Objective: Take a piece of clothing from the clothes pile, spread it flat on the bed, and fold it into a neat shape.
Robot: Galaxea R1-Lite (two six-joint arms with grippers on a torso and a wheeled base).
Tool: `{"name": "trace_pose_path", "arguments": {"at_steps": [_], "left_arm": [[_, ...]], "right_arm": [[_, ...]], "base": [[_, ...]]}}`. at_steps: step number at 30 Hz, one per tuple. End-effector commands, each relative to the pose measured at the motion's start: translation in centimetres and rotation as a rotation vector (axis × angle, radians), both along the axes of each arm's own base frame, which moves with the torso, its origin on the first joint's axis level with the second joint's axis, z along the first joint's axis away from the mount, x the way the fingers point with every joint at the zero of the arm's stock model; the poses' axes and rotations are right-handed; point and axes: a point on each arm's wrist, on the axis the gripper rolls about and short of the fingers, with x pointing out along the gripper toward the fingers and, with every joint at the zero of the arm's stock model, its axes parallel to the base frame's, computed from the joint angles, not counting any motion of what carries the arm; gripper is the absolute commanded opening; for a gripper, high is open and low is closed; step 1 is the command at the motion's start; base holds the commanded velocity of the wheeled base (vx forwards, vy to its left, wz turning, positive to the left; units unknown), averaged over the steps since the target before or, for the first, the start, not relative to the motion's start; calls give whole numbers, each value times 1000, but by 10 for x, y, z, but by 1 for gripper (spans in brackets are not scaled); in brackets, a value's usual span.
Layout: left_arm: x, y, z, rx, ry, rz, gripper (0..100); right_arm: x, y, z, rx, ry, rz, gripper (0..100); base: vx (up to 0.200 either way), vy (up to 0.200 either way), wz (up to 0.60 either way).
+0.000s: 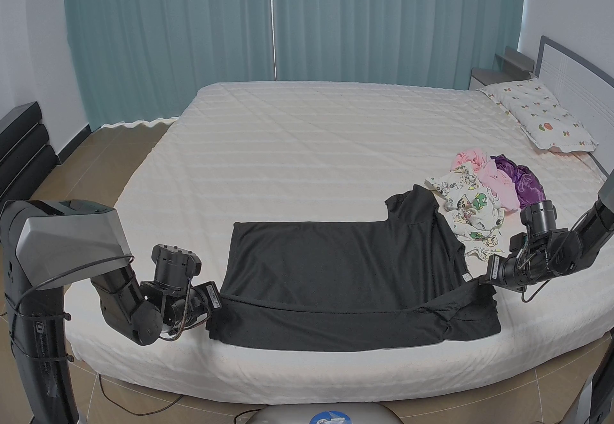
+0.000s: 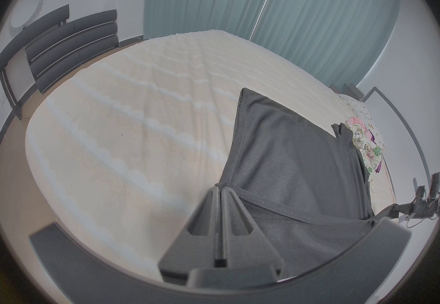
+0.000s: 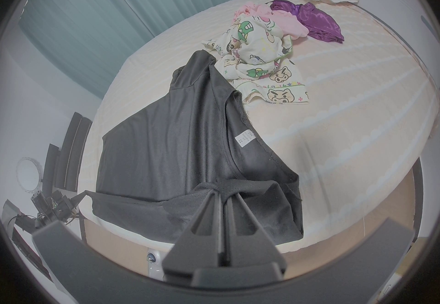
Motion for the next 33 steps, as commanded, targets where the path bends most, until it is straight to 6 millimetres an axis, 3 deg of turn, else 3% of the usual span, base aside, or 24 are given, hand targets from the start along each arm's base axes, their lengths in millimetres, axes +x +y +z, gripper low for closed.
{"name": "trace_pose_path", "arguments": {"at_steps": [1,9,22,23,30,33], "left_arm": [[3,-1,-4,-15,5,11,0],[14,-6,-5,-60,-19,36,0],[25,-7,-22,-59,-2,45,0],[25,-8,-23,-59,-1,45,100],[27,-7,-24,-92,0,78,100],[23,3,-7,-129,-22,126,100]], "right_arm": [[5,0,-7,-4,5,-7,0],[11,-2,-11,8,-24,-68,0],[19,-4,-25,12,0,-93,0],[21,-3,-26,18,1,-96,100],[27,-1,-33,117,4,-192,100],[27,-3,-23,203,-23,-291,100]], "base": [[0,0,0],[0,0,0],[0,0,0],[0,0,0],[0,0,0],[0,0,0]]}}
